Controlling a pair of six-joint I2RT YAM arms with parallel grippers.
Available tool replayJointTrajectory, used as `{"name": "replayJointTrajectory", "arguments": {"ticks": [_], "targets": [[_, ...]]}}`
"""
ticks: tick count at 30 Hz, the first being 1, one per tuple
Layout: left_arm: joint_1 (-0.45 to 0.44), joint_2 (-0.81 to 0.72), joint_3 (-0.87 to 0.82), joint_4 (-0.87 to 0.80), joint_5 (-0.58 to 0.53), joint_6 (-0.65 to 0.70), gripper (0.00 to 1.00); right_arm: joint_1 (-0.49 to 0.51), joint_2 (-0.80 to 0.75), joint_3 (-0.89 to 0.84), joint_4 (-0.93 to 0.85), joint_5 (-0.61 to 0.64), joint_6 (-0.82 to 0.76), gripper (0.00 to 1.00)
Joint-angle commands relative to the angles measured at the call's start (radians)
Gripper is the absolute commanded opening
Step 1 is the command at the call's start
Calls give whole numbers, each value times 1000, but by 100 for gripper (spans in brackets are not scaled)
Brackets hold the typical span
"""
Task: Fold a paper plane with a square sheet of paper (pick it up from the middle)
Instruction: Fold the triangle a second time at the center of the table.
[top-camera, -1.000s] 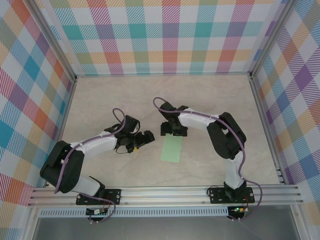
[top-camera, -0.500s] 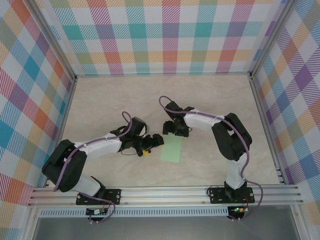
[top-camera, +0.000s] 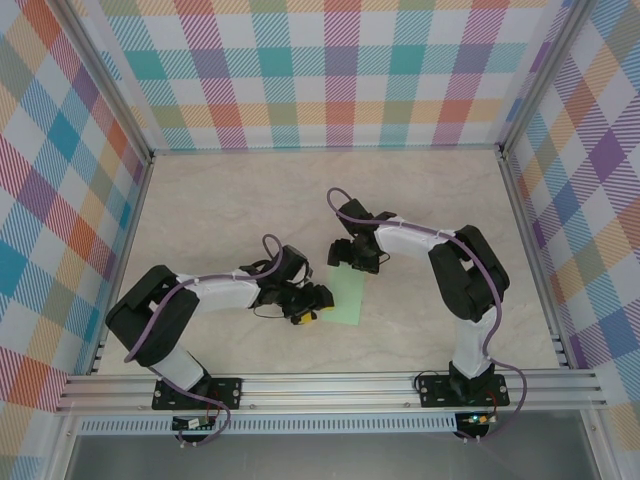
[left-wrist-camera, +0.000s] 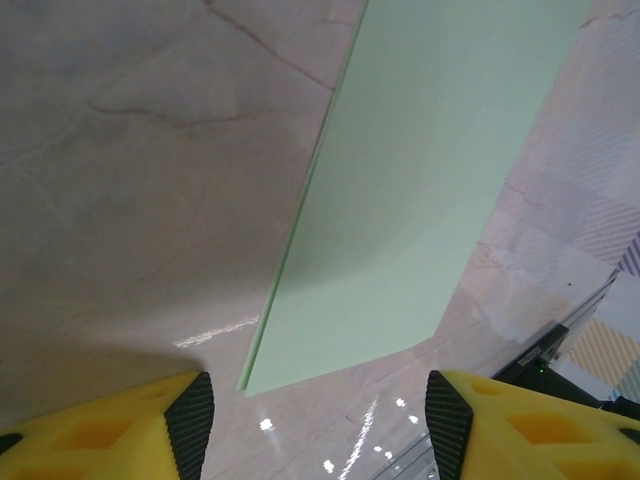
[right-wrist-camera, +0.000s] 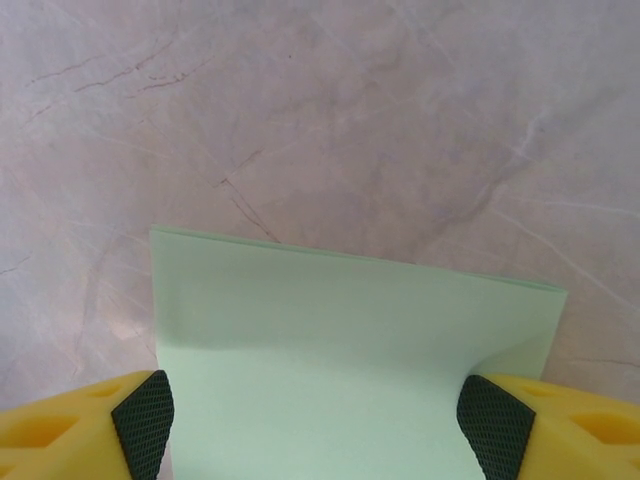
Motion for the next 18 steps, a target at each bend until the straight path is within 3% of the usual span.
{"name": "replayJointTrajectory", "arguments": {"ticks": [1,8,18], "targets": [[-22,19,33,-15,13,16,60,-24,78,-73,-63,39,15,81],[-32,23,51,-25,17,29,53,-26,82,-76,-60,37,15,80],[-35,51,71,-71,-1,52,54,-28,92,-76,-58,38,15,80]]}}
